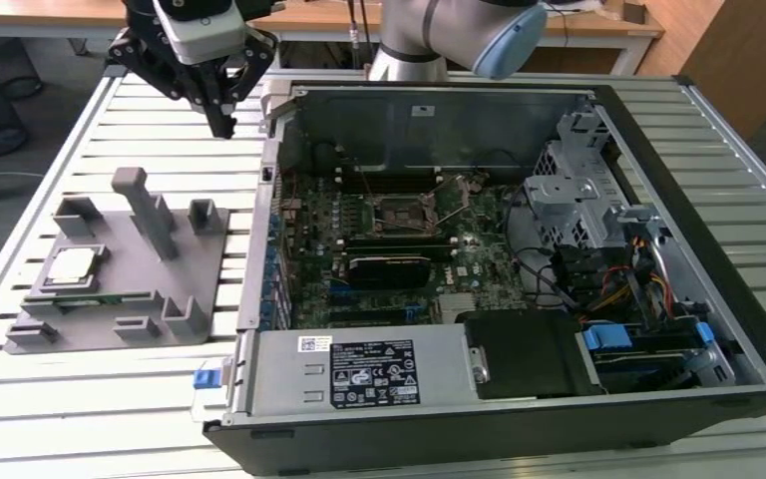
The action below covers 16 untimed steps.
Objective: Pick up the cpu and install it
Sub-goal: 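Reach for the cpu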
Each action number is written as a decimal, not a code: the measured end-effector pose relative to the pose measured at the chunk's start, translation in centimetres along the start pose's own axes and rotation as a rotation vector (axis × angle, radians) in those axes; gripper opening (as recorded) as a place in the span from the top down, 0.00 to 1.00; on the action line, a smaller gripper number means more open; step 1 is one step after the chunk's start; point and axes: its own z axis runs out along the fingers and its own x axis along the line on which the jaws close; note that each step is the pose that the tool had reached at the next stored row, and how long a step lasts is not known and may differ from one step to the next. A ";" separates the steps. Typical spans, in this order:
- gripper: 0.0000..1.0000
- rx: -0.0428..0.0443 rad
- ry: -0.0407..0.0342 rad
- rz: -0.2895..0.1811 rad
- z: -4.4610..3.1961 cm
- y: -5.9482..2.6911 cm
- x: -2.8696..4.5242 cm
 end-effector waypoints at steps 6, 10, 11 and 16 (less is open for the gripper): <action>0.89 0.0000 0.0000 0.000 0.02 -0.06 0.78; 0.89 0.0000 0.0000 0.000 0.03 -0.10 1.27; 0.89 0.0000 0.0000 0.000 0.04 -0.11 1.40; 0.89 0.0000 0.0000 0.000 0.06 -0.15 1.99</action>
